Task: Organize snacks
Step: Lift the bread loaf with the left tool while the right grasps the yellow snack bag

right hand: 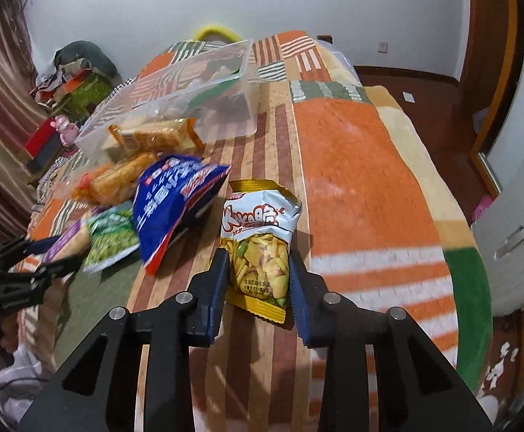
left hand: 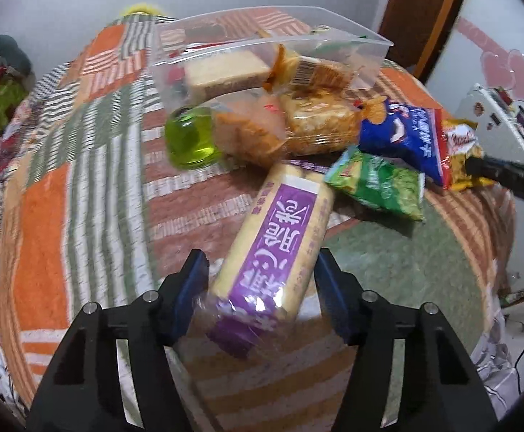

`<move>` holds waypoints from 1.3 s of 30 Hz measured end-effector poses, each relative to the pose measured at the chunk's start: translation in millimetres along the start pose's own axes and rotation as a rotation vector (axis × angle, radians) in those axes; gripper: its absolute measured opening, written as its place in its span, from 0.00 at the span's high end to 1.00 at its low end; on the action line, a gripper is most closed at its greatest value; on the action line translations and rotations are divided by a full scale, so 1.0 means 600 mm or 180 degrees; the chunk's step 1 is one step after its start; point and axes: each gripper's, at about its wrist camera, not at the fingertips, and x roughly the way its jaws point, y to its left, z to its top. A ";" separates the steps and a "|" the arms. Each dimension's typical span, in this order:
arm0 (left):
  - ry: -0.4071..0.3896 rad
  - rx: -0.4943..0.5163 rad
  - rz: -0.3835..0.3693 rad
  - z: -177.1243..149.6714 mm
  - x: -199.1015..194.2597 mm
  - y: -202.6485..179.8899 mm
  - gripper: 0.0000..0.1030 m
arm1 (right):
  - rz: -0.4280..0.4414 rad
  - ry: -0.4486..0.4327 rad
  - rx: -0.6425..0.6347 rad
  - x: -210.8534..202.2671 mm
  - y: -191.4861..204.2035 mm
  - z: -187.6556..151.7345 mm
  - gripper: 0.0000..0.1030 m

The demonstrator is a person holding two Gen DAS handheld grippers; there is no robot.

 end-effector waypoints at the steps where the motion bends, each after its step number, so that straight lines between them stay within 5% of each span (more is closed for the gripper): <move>1: 0.0011 0.0005 -0.0068 0.004 0.006 -0.001 0.40 | 0.0024 0.0029 -0.0017 -0.001 0.000 -0.002 0.71; 8: -0.0093 0.0004 -0.0135 0.026 0.027 -0.002 0.39 | -0.0036 0.0116 -0.0116 0.009 0.004 0.002 0.54; 18: -0.0171 0.0103 0.0053 0.018 0.020 -0.025 0.51 | 0.0030 0.0051 0.0021 0.047 0.008 0.018 0.52; 23: -0.0217 0.0218 0.0084 0.014 0.011 -0.041 0.55 | -0.0032 -0.0034 0.0018 0.048 0.015 0.015 0.64; 39: -0.0517 0.0223 0.0183 0.005 -0.070 -0.036 0.56 | -0.0026 -0.0284 -0.0026 -0.025 0.039 0.020 0.66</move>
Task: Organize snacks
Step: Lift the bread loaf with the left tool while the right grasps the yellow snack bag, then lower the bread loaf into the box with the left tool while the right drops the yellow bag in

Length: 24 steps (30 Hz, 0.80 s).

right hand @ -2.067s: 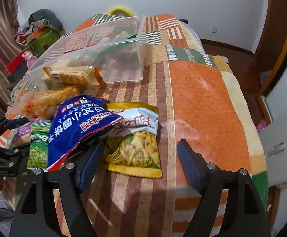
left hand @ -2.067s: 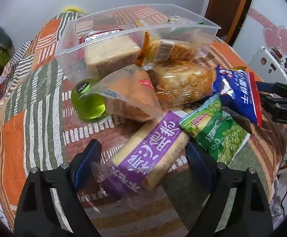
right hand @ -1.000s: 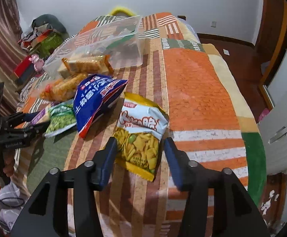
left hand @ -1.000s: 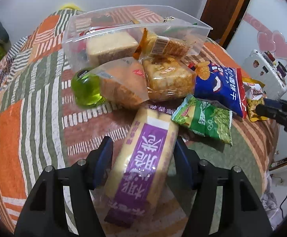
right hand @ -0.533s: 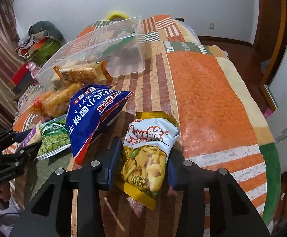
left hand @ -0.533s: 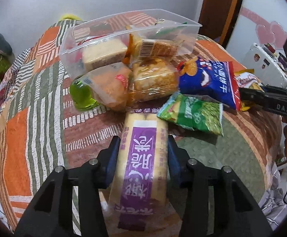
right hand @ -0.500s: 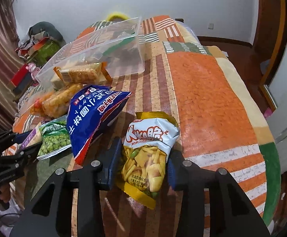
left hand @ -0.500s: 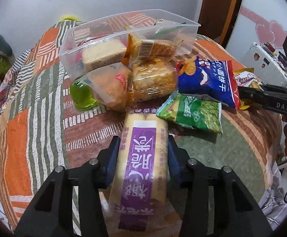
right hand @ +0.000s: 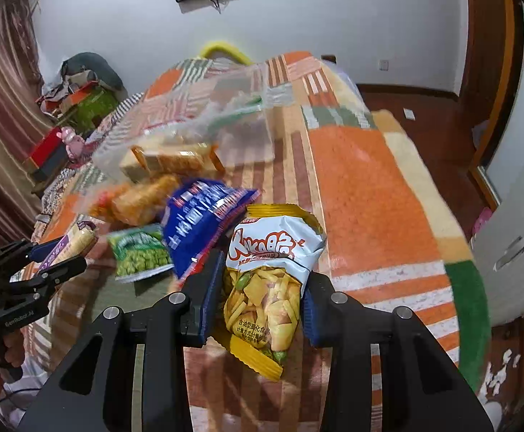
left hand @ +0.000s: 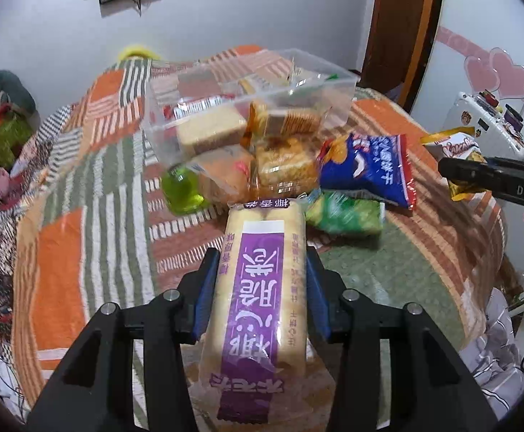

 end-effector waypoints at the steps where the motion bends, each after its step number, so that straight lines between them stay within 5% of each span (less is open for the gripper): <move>1: -0.0040 -0.0001 0.0004 0.002 -0.008 0.001 0.56 | 0.0003 -0.0036 -0.0016 -0.006 0.005 0.005 0.66; 15: -0.0430 -0.0111 0.0100 0.065 -0.060 0.038 0.56 | 0.0181 -0.0295 -0.0227 0.003 0.068 0.072 0.66; 24: -0.0476 -0.0233 0.0015 0.123 -0.028 0.068 0.56 | 0.0237 -0.0290 -0.0286 0.043 0.088 0.106 0.66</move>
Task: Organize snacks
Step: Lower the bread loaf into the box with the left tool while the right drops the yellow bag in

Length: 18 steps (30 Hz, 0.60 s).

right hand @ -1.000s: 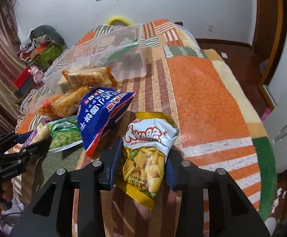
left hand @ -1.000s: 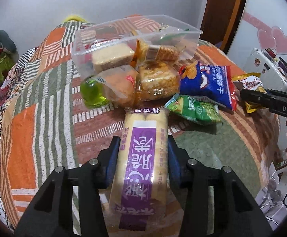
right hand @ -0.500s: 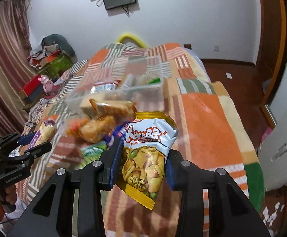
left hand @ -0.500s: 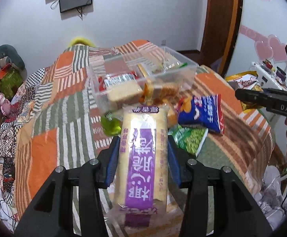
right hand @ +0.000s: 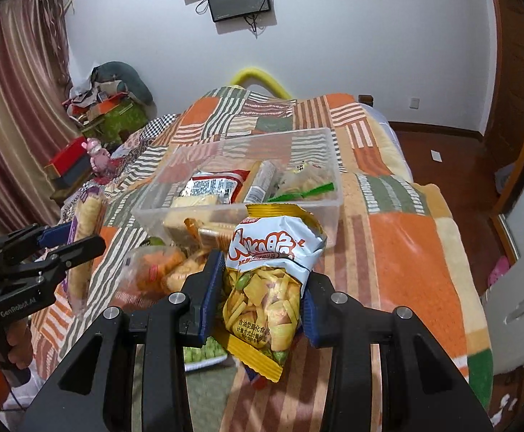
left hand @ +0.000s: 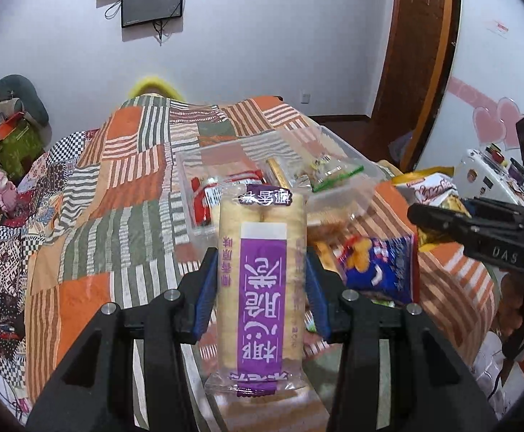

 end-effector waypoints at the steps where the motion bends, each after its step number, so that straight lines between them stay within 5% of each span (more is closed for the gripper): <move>1: -0.0008 0.0016 0.0005 0.005 0.007 0.001 0.56 | -0.0004 -0.0001 -0.0018 0.006 0.002 0.005 0.66; 18: -0.0020 -0.0074 0.0074 0.094 0.120 0.040 0.56 | 0.0004 -0.0010 -0.0136 0.081 0.004 0.077 0.66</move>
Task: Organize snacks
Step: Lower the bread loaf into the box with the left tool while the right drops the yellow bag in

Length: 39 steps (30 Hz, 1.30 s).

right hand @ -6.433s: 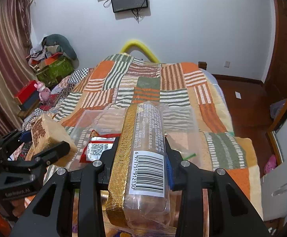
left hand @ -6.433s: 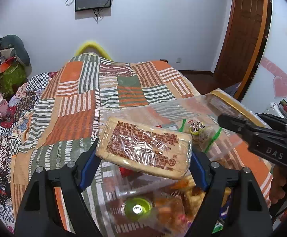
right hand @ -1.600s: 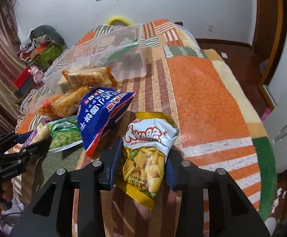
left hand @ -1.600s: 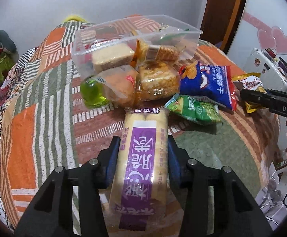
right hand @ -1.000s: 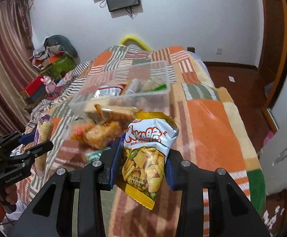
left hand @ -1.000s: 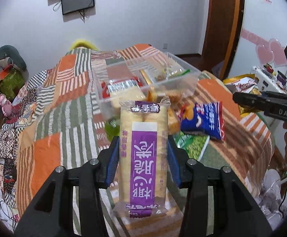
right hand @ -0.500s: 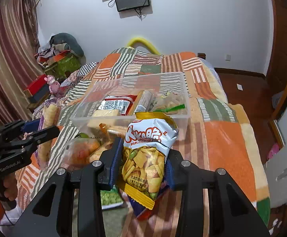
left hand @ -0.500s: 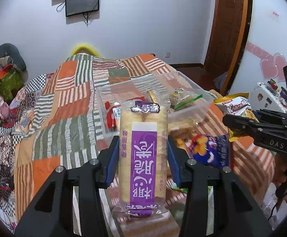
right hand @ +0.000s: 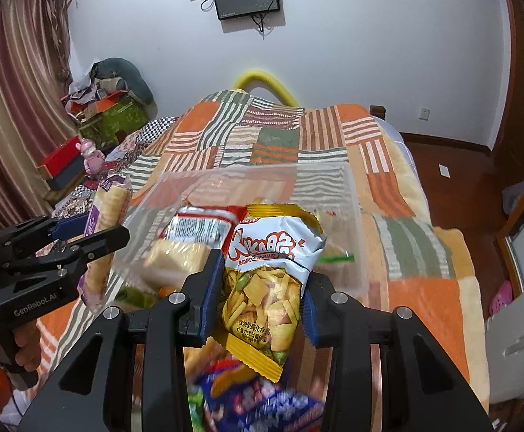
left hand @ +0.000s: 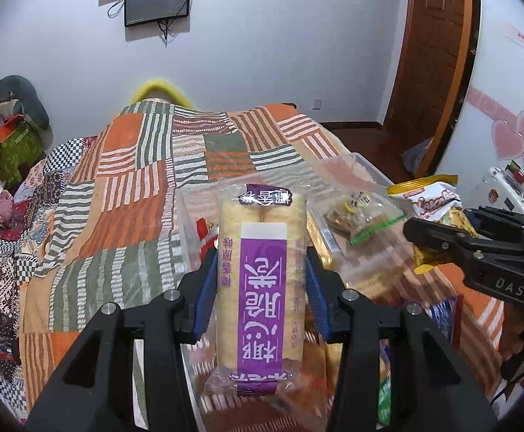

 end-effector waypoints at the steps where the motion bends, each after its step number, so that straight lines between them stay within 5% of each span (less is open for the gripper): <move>1: 0.0002 -0.0007 0.0005 0.005 0.006 0.001 0.56 | -0.0010 0.0008 -0.0011 0.007 0.001 0.005 0.66; 13: 0.0047 0.0022 -0.0052 0.058 0.074 0.003 0.56 | 0.0005 0.0139 -0.0174 0.066 0.018 0.026 0.66; 25: 0.0119 -0.0128 0.0000 0.049 0.108 0.019 0.53 | 0.0039 0.0365 -0.0032 0.091 -0.003 0.019 0.62; 32: 0.0088 -0.0138 0.0038 0.041 0.080 0.030 0.46 | -0.0094 0.0211 -0.0069 0.062 -0.004 0.020 0.38; 39: 0.0044 -0.0017 0.0014 0.024 0.029 0.038 0.31 | -0.0111 0.0045 -0.0067 0.009 -0.010 0.019 0.31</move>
